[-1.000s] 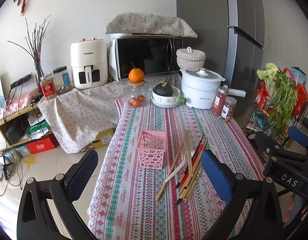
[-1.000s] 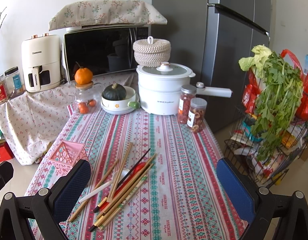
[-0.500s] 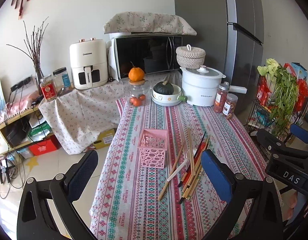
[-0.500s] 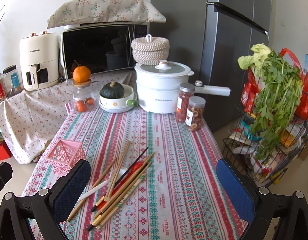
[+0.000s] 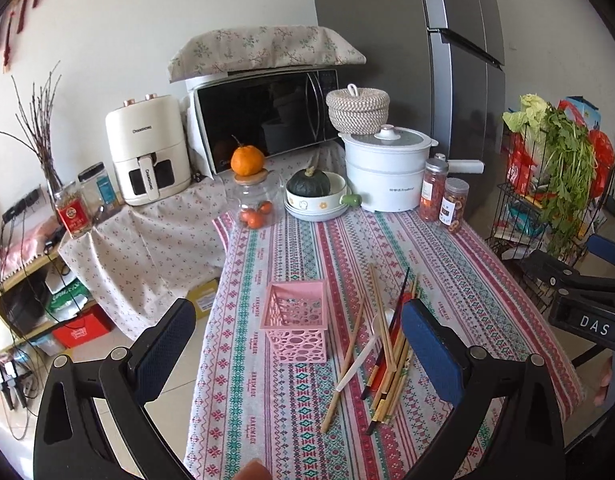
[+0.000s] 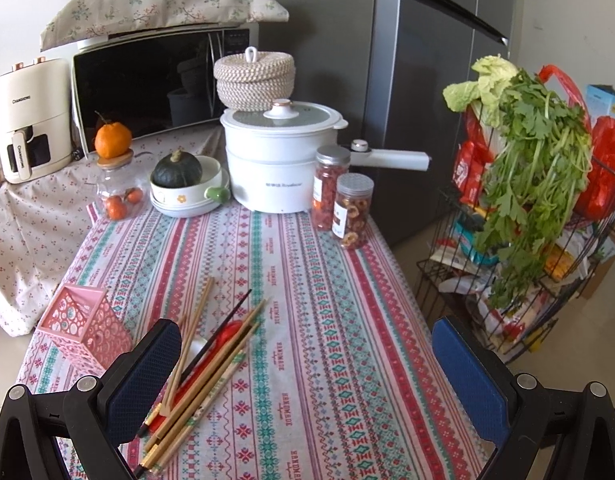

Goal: Organize utensils
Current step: 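Lower the left tool onto the wooden chopstick pair and close it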

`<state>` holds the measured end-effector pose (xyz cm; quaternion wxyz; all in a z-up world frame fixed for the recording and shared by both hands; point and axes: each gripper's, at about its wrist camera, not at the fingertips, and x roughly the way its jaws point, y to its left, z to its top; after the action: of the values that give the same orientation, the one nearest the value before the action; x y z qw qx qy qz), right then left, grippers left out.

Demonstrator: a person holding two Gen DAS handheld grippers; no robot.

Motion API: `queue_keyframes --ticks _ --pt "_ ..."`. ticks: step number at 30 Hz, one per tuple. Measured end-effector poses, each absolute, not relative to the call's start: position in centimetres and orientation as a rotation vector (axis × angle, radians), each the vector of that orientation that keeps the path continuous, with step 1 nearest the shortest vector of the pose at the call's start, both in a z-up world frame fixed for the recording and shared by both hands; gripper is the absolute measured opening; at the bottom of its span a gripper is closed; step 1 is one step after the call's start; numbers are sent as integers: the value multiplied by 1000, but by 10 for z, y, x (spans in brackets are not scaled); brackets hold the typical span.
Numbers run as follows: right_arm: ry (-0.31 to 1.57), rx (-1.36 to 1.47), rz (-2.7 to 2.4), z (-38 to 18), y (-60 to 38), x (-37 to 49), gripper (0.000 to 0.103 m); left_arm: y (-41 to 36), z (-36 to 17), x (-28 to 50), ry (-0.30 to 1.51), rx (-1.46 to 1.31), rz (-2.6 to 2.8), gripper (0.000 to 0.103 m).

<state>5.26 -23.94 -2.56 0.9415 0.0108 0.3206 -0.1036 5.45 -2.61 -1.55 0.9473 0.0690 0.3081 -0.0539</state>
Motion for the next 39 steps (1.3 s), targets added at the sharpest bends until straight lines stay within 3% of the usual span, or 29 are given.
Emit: queue_keyframes --ticks 15,18,23,33,37,39 --pt "915 208 -257 -95 -307 140 103 -98 -82 223 1071 125 -258 100" --pt "964 273 -253 -110 -318 153 103 -112 -106 255 1147 104 -266 87" --pt "1005 305 -238 -124 -323 166 103 -124 -148 297 1253 56 -264 51" --pt "1078 341 -161 -147 -316 190 103 -144 -207 336 1353 25 -237 29" --pt "1104 378 -110 -153 -311 194 103 -146 -216 340 1353 11 -249 9" --pt "1111 380 -88 -155 -308 196 103 -146 -213 338 1335 8 -259 9"
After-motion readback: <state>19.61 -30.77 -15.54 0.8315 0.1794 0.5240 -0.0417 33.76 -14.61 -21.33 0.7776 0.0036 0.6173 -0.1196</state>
